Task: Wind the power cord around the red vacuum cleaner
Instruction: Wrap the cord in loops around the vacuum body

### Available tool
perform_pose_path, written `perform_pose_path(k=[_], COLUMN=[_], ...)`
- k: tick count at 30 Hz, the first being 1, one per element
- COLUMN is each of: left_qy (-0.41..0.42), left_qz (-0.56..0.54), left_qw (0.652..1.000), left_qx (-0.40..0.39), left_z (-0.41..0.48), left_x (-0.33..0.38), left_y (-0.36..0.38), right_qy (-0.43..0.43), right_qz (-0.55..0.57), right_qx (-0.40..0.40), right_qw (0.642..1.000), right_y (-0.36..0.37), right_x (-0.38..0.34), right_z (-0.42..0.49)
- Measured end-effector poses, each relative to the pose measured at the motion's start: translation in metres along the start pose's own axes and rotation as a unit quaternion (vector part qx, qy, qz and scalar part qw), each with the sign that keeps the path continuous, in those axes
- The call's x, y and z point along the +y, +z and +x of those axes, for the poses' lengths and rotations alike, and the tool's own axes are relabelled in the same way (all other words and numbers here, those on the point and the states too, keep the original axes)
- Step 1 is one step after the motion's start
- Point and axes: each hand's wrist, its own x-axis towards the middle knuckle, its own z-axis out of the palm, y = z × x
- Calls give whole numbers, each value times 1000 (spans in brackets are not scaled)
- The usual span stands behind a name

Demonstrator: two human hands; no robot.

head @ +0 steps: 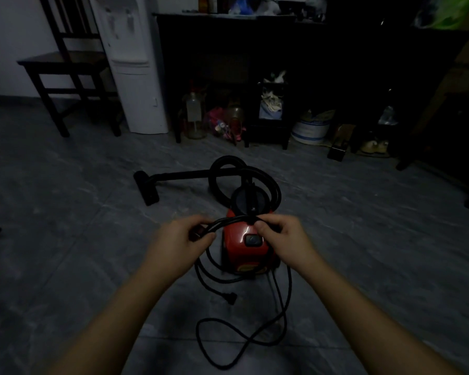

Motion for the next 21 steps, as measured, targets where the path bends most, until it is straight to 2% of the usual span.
perform_pose_path(k=[8,15,18,21], left_qy=[15,-10,-52,-104], left_qz=[-20,-93,-163,-222], left_qw=[996,995,985,969], left_qx=[-84,-25,21,30], left_z=[-2,0,2,4], left_x=[22,24,20,19], left_y=[7,-1,-8,-9], right_qy=[-51,-45,-39,-35], right_qz=[-130,-78,-45,-28], right_qx=[-76,-68,-51,-43], right_qw=[987,994,997,998], right_y=[13,9,3,2], right_x=[-4,0,1,1], right_z=[-7,-4,-3,-2])
